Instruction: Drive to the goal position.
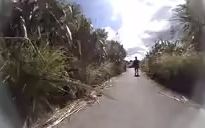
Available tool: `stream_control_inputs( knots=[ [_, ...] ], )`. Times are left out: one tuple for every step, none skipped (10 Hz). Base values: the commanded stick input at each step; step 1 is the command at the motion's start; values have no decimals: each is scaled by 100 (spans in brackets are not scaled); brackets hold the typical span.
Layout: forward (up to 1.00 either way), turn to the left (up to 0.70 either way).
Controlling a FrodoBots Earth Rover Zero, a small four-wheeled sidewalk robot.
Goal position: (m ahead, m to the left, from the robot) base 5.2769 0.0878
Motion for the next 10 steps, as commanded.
stream_control_inputs(
  knots=[
    [67, -10],
    [70, -11],
    [70, -12],
    [70, -13],
    [70, -14],
    [70, -12],
    [70, -10],
    [70, -9],
    [66, -8],
    [65, -8]
  ],
)
